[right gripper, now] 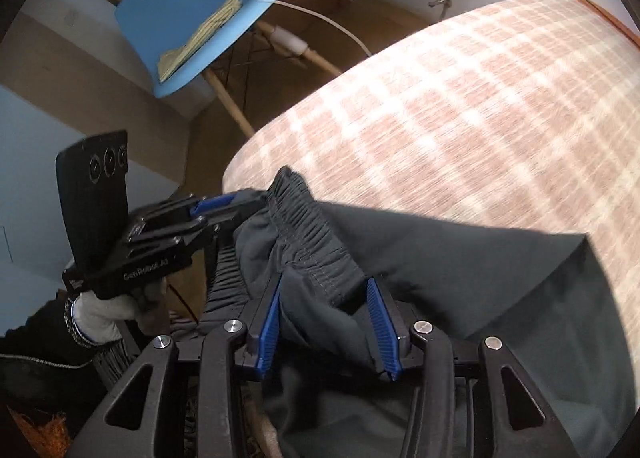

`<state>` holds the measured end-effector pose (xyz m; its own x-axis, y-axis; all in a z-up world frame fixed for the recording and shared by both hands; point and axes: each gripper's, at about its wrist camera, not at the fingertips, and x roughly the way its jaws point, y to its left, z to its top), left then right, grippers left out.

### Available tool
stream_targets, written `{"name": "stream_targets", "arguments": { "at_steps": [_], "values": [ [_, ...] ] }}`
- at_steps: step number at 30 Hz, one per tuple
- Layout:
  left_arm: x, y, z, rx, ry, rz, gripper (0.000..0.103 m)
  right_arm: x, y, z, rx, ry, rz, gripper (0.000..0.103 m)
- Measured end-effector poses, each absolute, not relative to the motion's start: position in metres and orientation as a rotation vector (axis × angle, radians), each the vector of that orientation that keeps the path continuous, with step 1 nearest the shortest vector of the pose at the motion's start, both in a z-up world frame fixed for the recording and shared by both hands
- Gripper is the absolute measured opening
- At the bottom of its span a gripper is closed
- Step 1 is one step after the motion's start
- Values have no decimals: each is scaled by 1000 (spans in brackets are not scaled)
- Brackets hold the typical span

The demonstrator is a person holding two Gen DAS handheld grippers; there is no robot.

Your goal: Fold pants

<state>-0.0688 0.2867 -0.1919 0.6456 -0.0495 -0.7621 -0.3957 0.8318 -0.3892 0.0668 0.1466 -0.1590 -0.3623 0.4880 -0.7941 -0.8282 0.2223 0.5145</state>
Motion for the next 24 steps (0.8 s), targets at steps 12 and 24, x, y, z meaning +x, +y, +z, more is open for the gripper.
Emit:
{"name": "stream_targets", "arguments": {
  "at_steps": [12, 24],
  "values": [
    [-77, 293, -166, -552, 740, 314, 15, 68, 187, -89, -518, 809, 1479, 11],
    [-89, 340, -172, -717, 733, 419, 15, 116, 186, -91, -382, 941, 1377, 39]
  ]
}}
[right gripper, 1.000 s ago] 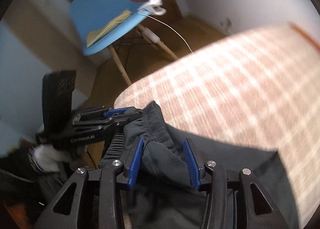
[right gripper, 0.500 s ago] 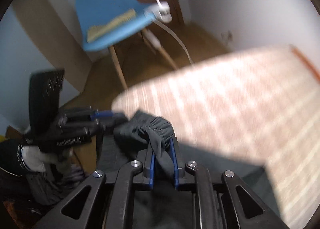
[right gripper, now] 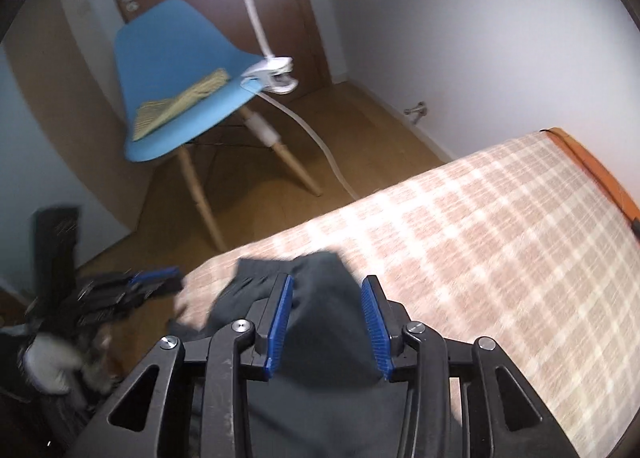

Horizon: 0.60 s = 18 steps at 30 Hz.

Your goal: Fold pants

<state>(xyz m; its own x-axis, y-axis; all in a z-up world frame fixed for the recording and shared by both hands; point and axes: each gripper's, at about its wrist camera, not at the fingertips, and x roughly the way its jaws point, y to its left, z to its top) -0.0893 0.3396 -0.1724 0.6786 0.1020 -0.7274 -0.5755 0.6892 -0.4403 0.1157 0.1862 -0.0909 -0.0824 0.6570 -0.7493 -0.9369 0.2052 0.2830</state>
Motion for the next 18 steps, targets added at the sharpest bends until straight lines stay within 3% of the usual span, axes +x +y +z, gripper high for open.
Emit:
{"name": "stream_targets", "arguments": {
  "at_steps": [9, 11, 18],
  "values": [
    [-76, 332, -167, -684, 736, 373, 15, 43, 153, -109, -533, 948, 1543, 39],
    [-74, 336, -166, -687, 737, 373, 15, 26, 148, -110, -560, 941, 1590, 46],
    [-85, 355, -169, -738, 724, 398, 15, -33, 141, -131, -762, 887, 1669, 46]
  ]
}}
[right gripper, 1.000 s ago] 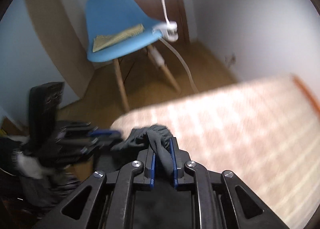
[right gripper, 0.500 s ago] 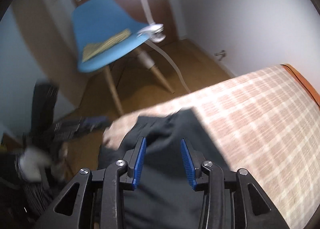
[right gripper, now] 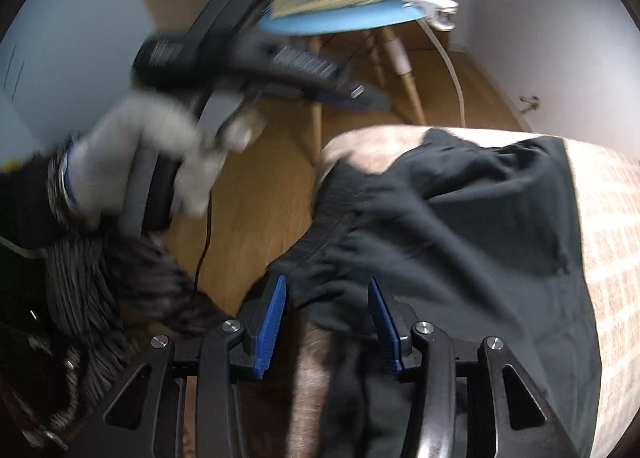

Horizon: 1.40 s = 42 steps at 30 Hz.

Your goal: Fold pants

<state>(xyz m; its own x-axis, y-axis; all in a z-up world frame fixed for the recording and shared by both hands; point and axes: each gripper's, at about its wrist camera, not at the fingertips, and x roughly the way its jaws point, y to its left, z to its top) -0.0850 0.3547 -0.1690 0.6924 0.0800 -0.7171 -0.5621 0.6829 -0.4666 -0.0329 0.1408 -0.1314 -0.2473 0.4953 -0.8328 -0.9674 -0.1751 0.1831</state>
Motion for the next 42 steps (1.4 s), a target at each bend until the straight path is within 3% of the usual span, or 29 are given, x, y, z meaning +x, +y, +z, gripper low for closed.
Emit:
{"name": "stream_targets", "arguments": {
  "at_steps": [2, 3, 4, 7, 9, 12, 16, 26, 31, 33, 35, 36, 39, 42],
  "values": [
    [-86, 357, -170, -743, 724, 399, 15, -48, 141, -137, -836, 841, 1651, 46],
    [-87, 357, -170, -744, 725, 398, 15, -57, 141, -141, -881, 812, 1639, 49],
    [-87, 358, -171, -745, 727, 396, 15, -64, 142, -143, -913, 787, 1630, 59],
    [-88, 360, -172, -757, 727, 391, 15, -84, 143, -150, -1021, 660, 1581, 62],
    [-88, 362, -173, -771, 728, 380, 15, -93, 147, -155, -1096, 567, 1509, 56],
    [-85, 364, -176, -787, 730, 367, 15, -84, 151, -154, -1104, 538, 1447, 23],
    [-78, 366, -179, -800, 742, 327, 15, -62, 154, -129, -948, 591, 1446, 6],
    [-67, 375, -176, -836, 711, 326, 15, 30, 209, -75, -710, 682, 1410, 1],
    [-54, 377, -184, -869, 738, 305, 15, 57, 249, -103, -793, 757, 1353, 1],
    [-48, 375, -186, -866, 746, 291, 21, 64, 257, -121, -816, 822, 1348, 2],
    [-42, 371, -188, -835, 765, 291, 32, 73, 261, -129, -812, 862, 1350, 4],
    [-38, 368, -191, -822, 780, 292, 40, 76, 262, -132, -804, 868, 1333, 11],
    [-31, 364, -199, -820, 810, 292, 40, 87, 264, -132, -785, 863, 1297, 46],
    [-25, 360, -198, -789, 810, 298, 41, 100, 266, -136, -763, 908, 1304, 60]
  ]
}}
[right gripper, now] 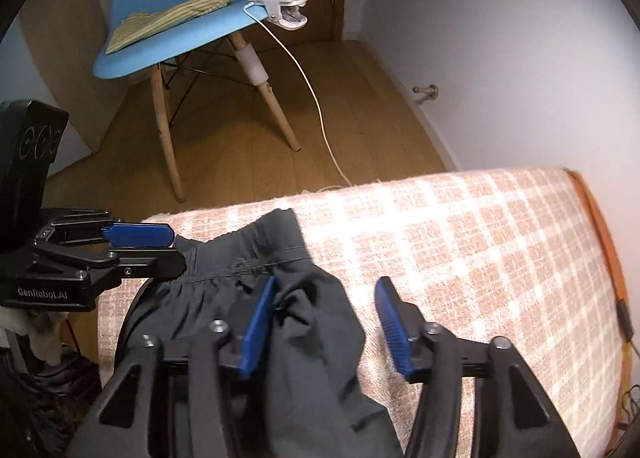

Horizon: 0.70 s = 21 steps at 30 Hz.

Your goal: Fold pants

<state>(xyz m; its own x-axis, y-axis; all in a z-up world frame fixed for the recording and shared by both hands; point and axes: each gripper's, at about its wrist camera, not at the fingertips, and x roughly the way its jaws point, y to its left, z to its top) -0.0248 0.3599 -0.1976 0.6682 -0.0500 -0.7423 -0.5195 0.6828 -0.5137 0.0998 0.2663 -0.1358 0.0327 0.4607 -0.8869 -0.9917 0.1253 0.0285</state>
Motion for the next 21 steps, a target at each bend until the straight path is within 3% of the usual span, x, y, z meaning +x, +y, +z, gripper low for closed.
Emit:
{"name": "stream_targets", "arguments": {
  "at_steps": [2, 7, 12, 14, 16, 21],
  "values": [
    [-22, 357, -197, -773, 814, 302, 41, 109, 266, -139, -732, 957, 1305, 67],
    [-29, 348, -196, -771, 821, 322, 41, 123, 268, -155, -632, 1137, 1383, 67],
    [-31, 344, -196, -743, 839, 342, 43, 127, 265, -163, -530, 1191, 1430, 67],
    [-30, 344, -196, -760, 837, 342, 47, 132, 265, -164, -462, 1234, 1438, 58],
    [-30, 343, -195, -763, 829, 343, 51, 134, 263, -166, -406, 1280, 1464, 42],
    [-18, 338, -196, -676, 818, 332, 50, 116, 269, -163, -409, 1229, 1492, 12]
  ]
}}
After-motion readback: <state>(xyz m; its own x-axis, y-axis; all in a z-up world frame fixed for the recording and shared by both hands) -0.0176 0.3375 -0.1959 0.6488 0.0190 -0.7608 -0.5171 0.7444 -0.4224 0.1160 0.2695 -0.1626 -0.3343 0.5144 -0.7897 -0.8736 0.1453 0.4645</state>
